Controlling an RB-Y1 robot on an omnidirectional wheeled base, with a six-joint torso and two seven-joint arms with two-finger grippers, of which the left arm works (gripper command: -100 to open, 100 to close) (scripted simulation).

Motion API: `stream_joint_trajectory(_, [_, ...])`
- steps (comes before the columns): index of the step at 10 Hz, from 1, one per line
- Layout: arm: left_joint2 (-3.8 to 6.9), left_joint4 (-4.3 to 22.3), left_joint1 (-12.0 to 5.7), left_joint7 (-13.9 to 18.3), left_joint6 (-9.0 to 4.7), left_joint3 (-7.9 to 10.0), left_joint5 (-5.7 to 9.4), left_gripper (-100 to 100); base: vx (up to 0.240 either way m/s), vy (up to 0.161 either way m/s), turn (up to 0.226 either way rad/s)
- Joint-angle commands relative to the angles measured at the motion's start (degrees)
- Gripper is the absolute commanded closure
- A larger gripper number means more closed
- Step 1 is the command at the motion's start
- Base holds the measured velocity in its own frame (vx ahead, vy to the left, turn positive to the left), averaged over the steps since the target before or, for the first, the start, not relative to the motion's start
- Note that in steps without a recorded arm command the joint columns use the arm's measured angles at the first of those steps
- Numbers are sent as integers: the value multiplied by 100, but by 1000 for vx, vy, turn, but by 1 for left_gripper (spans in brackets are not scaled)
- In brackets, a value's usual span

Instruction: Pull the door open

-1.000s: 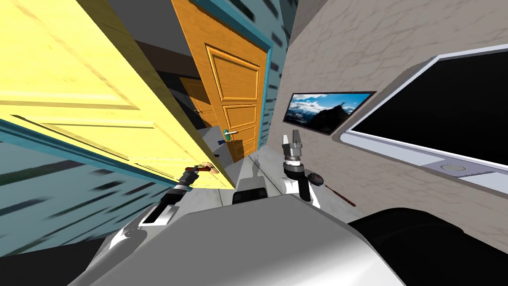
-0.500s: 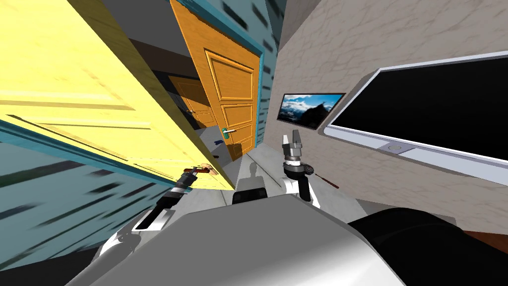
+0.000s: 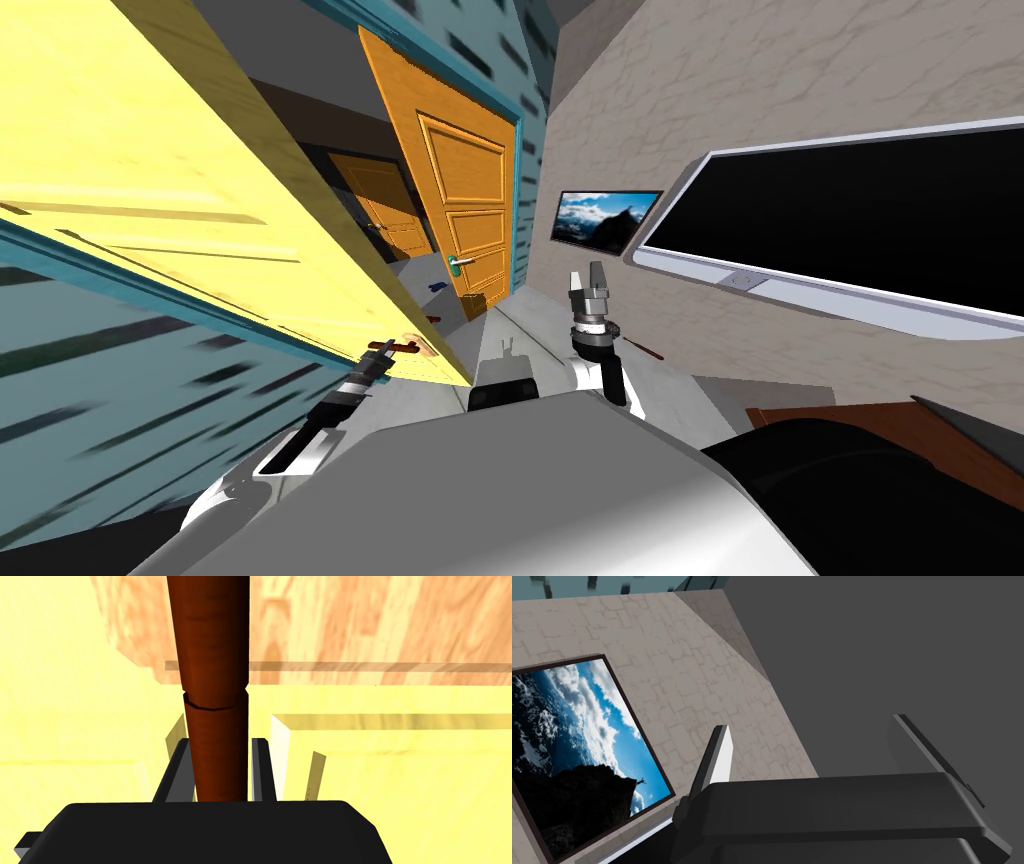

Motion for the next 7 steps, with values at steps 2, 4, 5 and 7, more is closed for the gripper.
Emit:
stream_joint_trajectory(2, [56,80,51,54,-252,-65,-4,100,-205,121,-202])
stream_joint_trajectory(4, [116,165,108,99,-459,-112,-2,100,-211,111,-204])
stream_joint_trajectory(5, [145,207,137,121,-562,-135,-1,100,-211,98,-183])
stream_joint_trajectory(7, [198,282,187,160,-742,-175,0,100,-207,95,-145])
